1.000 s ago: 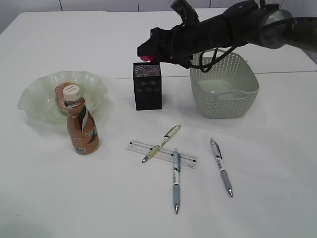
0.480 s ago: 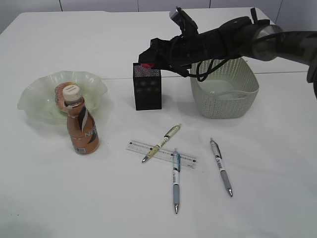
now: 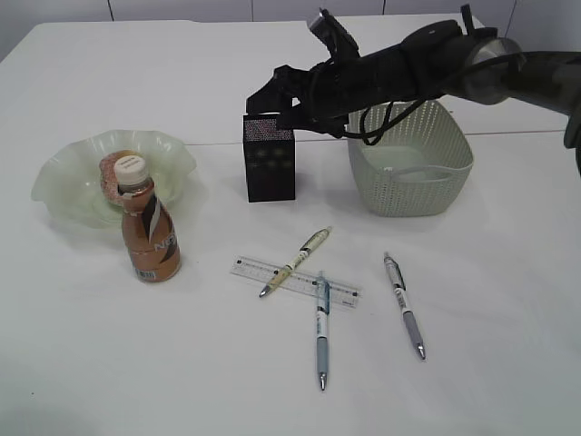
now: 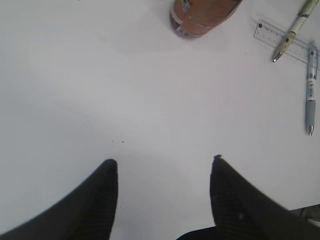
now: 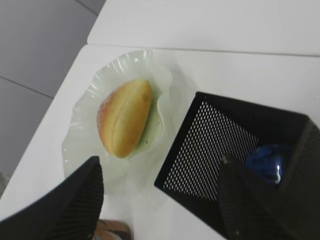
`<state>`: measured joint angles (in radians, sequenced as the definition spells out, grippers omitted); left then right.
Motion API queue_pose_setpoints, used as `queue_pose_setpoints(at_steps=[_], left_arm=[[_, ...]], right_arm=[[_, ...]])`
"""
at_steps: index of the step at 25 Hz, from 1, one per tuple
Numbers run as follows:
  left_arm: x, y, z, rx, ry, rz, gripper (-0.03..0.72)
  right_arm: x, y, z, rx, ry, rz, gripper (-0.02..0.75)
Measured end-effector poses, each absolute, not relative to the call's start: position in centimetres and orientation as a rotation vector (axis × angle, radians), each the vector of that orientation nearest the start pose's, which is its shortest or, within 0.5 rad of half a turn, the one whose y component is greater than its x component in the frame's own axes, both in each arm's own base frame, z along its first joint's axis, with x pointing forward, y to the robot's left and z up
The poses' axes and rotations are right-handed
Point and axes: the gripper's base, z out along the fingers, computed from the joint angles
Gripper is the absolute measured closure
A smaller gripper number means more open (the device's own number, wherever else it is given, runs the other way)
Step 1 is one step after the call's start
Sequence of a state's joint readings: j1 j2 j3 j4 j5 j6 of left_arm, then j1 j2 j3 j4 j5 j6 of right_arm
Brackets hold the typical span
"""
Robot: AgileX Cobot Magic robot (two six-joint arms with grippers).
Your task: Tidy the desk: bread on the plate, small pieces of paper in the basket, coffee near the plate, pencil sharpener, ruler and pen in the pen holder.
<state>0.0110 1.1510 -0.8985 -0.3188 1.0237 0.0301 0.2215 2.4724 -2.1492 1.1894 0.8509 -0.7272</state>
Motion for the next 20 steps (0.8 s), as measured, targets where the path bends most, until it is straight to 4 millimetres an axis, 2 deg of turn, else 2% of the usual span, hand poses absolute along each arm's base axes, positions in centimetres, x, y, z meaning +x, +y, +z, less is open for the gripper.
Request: queue_pose_setpoints(at_steps=[4, 7, 11, 14, 16, 20], left_arm=[[20.6, -2.2, 29.6, -0.129, 2.725, -0.407, 0.256], [20.6, -2.2, 29.6, -0.129, 2.725, -0.407, 0.256], [20.6, -2.2, 29.6, -0.129, 2.725, -0.407, 0.256], [20.6, -2.2, 29.6, -0.129, 2.725, -0.407, 0.256], [20.6, -2.2, 29.6, -0.129, 2.725, -0.407, 0.256], [20.6, -2.2, 29.6, -0.129, 2.725, -0.407, 0.256]], right_arm=[[50.6, 17.5, 21.3, -0.444, 2.352, 1.034, 0.217], [49.1, 16.8, 24.6, -0.504, 2.414, 0.936, 0.236], [47.3, 15.7, 29.4, -0.525, 2.407, 0.801, 0.259], [45.5, 14.9, 31.8, -0.545, 2.405, 0.73, 0.26], [44.0, 14.4, 32.5, -0.568, 2.432, 0.675, 0.275], [41.2, 14.1, 32.1, -0.655, 2.512, 0.517, 0.31]])
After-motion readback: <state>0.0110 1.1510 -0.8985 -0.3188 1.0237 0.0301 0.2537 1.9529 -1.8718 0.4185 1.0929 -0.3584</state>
